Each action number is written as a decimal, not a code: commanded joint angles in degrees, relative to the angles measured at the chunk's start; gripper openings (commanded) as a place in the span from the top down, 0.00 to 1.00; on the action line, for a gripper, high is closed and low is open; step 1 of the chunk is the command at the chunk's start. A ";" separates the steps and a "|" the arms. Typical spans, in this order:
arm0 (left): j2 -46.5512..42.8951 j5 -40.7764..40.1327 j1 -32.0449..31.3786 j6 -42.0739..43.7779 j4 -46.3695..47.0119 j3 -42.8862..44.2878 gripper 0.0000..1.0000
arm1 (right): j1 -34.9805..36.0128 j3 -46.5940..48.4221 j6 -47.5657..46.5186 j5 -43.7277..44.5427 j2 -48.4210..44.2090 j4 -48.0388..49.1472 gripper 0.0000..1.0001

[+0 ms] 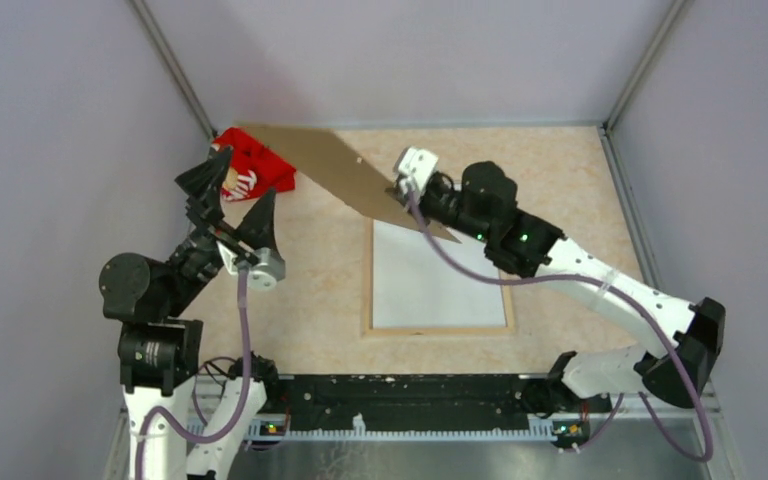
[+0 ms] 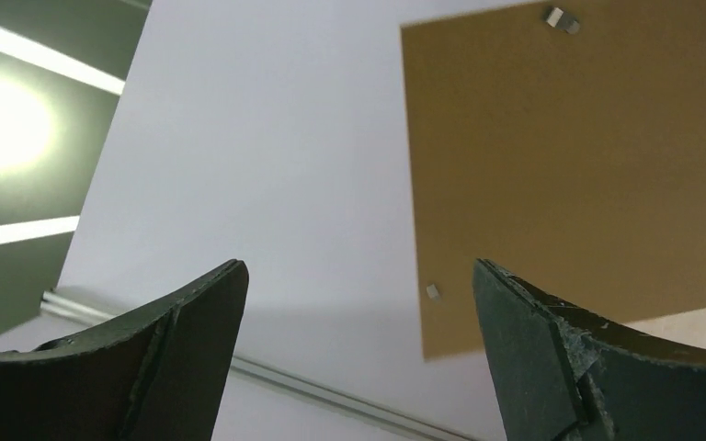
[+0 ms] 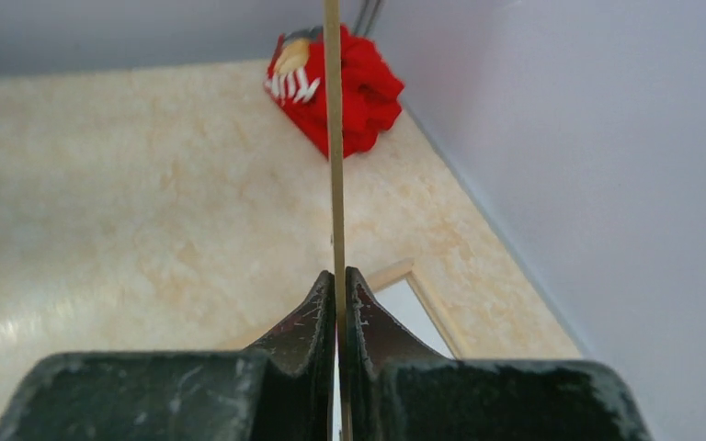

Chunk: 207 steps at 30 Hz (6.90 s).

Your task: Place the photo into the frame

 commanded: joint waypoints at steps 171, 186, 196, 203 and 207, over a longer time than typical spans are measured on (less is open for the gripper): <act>21.03 -13.57 0.00 -17.08 -17.38 -21.63 0.02 | -42.98 -26.80 62.24 -9.33 13.43 3.01 0.59; 20.20 -12.78 0.00 -16.48 -18.40 -22.26 0.02 | -34.54 -12.31 50.76 6.64 13.71 -17.10 0.34; 20.20 -12.75 0.00 -16.48 -19.22 -22.16 0.02 | -34.29 -8.41 48.77 8.38 12.31 -20.94 0.01; 22.03 -12.57 -0.06 -17.87 -19.28 -21.20 0.02 | -34.32 -7.28 49.16 5.93 8.39 -18.59 0.06; 23.52 -11.57 -0.06 -17.97 -19.09 -21.55 0.02 | -34.89 -8.17 51.29 2.01 4.75 -13.09 0.32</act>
